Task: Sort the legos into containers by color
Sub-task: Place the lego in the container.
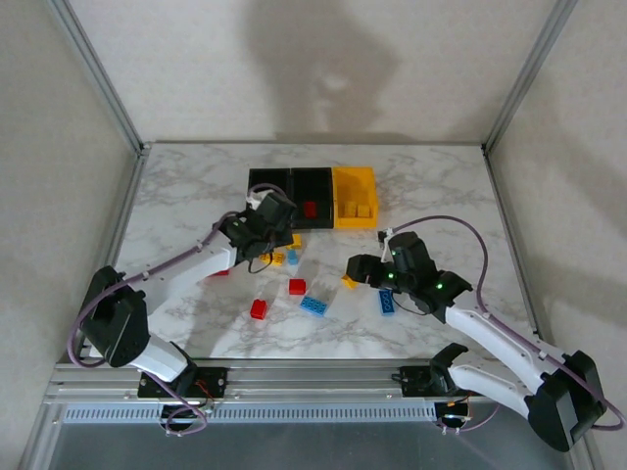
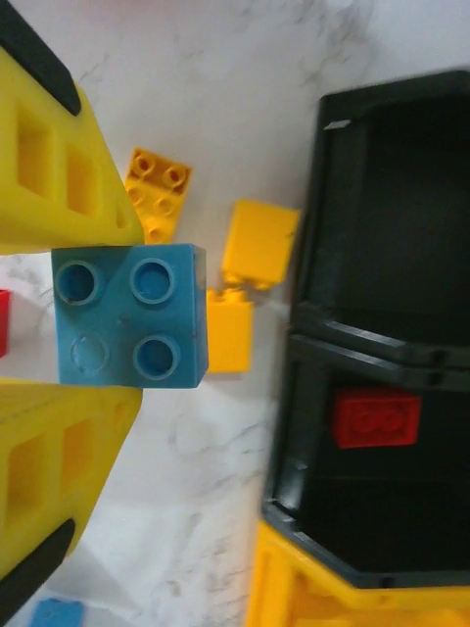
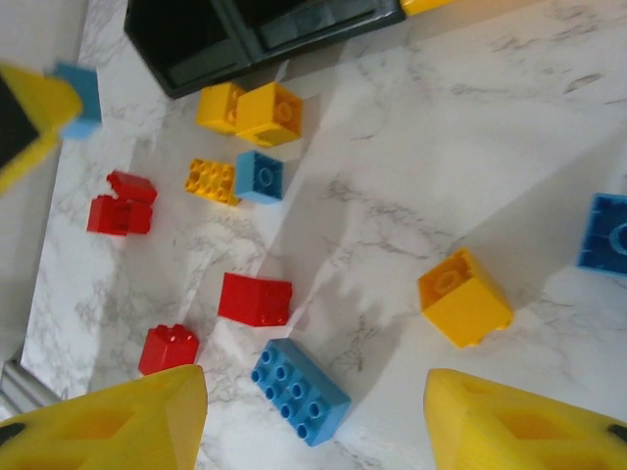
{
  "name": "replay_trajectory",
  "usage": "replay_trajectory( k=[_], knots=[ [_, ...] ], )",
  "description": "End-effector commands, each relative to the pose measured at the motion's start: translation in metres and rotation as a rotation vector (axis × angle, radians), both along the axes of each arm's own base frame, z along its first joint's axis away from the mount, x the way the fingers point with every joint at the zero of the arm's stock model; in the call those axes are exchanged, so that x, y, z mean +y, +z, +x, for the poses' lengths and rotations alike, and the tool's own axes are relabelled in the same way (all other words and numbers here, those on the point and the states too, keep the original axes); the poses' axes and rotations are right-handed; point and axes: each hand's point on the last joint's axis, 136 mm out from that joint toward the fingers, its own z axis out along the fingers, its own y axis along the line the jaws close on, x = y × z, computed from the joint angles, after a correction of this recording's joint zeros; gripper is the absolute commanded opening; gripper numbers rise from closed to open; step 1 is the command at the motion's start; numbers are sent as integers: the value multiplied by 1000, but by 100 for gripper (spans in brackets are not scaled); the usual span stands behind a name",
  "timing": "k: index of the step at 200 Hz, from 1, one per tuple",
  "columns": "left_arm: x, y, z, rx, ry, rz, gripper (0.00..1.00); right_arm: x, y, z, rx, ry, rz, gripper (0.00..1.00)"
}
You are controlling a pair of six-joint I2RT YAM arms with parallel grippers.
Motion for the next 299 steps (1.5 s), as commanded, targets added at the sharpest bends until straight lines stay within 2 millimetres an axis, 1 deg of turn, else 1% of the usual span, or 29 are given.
replay_trajectory(
  k=[1, 15, 32, 34, 37, 62, 90, 118, 133, 155, 186, 217, 235, 250, 261, 284, 299],
  knots=[
    [16, 9, 21, -6, 7, 63, 23, 21, 24, 5, -65, 55, 51, 60],
    [21, 11, 37, -11, 17, 70, 23, 25, 26, 8, -68, 56, 53, 60],
    [29, 7, 57, -1, 35, 80, 23, 27, 26, 13, -67, 50, 44, 60],
    [29, 6, 60, 0, 36, 82, 23, 31, 26, 8, -67, 69, 45, 60],
    [30, 7, 63, 0, 39, 80, 23, 33, 26, 7, -66, 75, 44, 60],
    [38, -6, 89, 22, 55, 99, 23, 34, 24, 7, -63, 71, 34, 60],
    [41, -24, 115, 53, 61, 92, 23, 29, 18, 7, -53, 50, 15, 60],
    [37, -39, 132, 77, 50, 98, 23, 26, 14, 8, -40, 37, -11, 60],
    [37, -44, 137, 87, 45, 113, 23, 25, 15, 7, -42, 33, -9, 60],
    [43, -50, 139, 96, 56, 134, 25, 22, 18, 7, -48, 21, -5, 60],
    [44, -55, 138, 111, 55, 130, 27, 22, 17, 6, -47, 25, -8, 60],
    [43, -55, 139, 109, 55, 120, 35, 21, 18, 6, -50, 21, -9, 60],
    [42, -53, 138, 108, 54, 110, 44, 20, 17, 6, -52, 20, -10, 60],
    [42, -48, 137, 100, 56, 105, 46, 21, 18, 7, -56, 21, -7, 60],
    [43, -44, 137, 92, 61, 102, 51, 22, 19, 7, -56, 23, -7, 60],
    [42, -35, 133, 81, 58, 86, 51, 21, 18, 7, -55, 21, -13, 60],
    [40, -23, 128, 64, 55, 63, 51, 19, 20, 8, -58, 12, -20, 60]
  ],
)
